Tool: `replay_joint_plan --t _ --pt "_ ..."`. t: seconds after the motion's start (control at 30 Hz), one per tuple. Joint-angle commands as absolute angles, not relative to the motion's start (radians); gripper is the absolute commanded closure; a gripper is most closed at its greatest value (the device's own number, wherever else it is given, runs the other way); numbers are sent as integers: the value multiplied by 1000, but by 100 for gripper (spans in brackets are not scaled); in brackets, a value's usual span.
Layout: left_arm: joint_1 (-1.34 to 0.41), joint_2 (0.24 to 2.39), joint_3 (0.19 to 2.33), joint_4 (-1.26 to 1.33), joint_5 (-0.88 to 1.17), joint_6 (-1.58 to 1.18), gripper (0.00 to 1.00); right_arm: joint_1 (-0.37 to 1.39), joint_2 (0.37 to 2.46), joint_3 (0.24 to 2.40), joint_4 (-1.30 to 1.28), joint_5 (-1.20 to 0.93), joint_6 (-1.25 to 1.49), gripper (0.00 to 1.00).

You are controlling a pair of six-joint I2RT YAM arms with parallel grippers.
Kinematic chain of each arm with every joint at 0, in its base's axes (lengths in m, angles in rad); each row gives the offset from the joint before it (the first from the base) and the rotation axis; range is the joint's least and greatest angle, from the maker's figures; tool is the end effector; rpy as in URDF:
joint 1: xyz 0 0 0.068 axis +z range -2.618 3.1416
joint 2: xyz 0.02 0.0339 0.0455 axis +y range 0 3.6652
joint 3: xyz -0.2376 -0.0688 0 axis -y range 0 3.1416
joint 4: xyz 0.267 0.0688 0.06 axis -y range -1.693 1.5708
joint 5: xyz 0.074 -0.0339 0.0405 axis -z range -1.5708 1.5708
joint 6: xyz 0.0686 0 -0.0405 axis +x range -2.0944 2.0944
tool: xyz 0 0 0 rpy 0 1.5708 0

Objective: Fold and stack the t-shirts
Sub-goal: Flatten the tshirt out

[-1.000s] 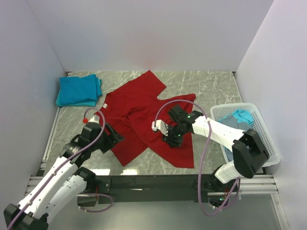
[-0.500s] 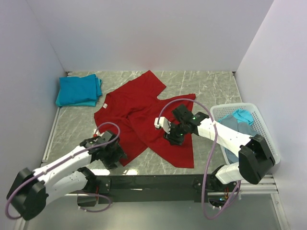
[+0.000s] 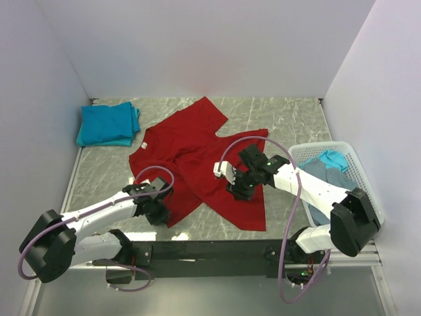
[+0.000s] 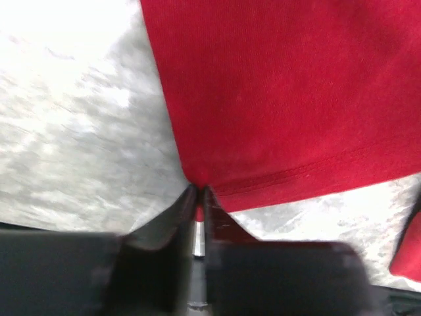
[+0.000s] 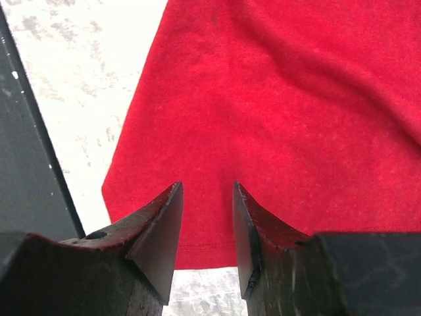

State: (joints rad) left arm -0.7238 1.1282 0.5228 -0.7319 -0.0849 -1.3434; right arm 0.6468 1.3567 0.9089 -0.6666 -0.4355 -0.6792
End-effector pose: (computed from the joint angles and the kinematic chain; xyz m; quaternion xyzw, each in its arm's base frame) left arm 0.1574 -0.1313 0.0871 -0.3072 0.9436 -0.0784 0.0958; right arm 0.2189 0.2016 0.1619 -0.6239 0.7195 0.2068 0.2243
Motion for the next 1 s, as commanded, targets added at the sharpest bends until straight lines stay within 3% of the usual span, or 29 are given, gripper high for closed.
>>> replay_joint_plan --t 0.0,0.1,0.33,0.77,0.97 --pt "-726 1073 549 -773 -213 -1327 92 640 1304 902 -672 -480 -707 57" --pt "-726 1017 578 -814 -206 -1310 100 640 1298 897 -701 -521 -744 57" --pt "-726 885 644 -978 -124 -1240 100 713 1292 799 -807 -526 -980 53" --pt "-726 811 847 -1203 -94 -1118 100 965 1319 678 -767 -292 -897 50" --pt "-726 781 929 -1241 -48 -1020 100 1005 1335 644 -715 -222 -842 64"
